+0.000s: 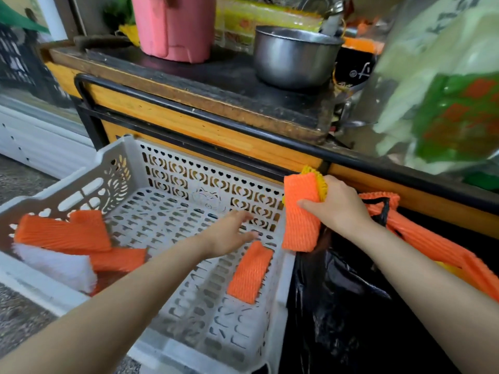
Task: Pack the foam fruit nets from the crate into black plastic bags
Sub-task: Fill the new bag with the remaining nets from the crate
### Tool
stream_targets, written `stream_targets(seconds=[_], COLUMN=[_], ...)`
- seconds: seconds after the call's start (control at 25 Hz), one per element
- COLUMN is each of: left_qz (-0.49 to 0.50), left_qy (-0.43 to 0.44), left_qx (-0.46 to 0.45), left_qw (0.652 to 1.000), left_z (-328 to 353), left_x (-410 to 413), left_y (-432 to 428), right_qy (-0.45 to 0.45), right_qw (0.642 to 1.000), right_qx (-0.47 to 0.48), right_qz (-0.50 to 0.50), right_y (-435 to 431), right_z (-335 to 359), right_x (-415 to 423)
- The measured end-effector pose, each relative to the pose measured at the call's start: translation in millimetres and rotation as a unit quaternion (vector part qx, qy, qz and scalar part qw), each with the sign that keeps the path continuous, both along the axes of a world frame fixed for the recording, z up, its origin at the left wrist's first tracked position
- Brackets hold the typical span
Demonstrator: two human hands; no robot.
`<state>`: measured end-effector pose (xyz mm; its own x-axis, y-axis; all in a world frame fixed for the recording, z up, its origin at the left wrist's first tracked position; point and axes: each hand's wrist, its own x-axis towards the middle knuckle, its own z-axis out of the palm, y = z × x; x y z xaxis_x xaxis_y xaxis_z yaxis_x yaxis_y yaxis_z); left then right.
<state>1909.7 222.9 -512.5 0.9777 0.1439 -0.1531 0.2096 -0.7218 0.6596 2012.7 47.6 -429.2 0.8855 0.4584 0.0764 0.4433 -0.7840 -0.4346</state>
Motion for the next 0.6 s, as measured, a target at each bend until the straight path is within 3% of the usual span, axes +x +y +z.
stream_targets(seconds=[0.32,0.48,0.6], left_qz=[-0.027,-0.041,-0.006], left_qy=[0.196,0.199,0.172], left_qx=[0.075,0.16,0.115], left_qw=[0.977,0.966,0.978], left_z=[-64,-79,-84], left_x=[41,45,46], left_y=[-11,-26,-31], right_qy=[0.027,0.036,0.042], right_qw=[0.998,0.998,0.997], right_qx=[0.049,0.057,0.061], right_qz=[0.001,0.006,0.007], right_y=[-3,-4,-5], right_z=[-7,-9,-8], right_x=[14,16,16])
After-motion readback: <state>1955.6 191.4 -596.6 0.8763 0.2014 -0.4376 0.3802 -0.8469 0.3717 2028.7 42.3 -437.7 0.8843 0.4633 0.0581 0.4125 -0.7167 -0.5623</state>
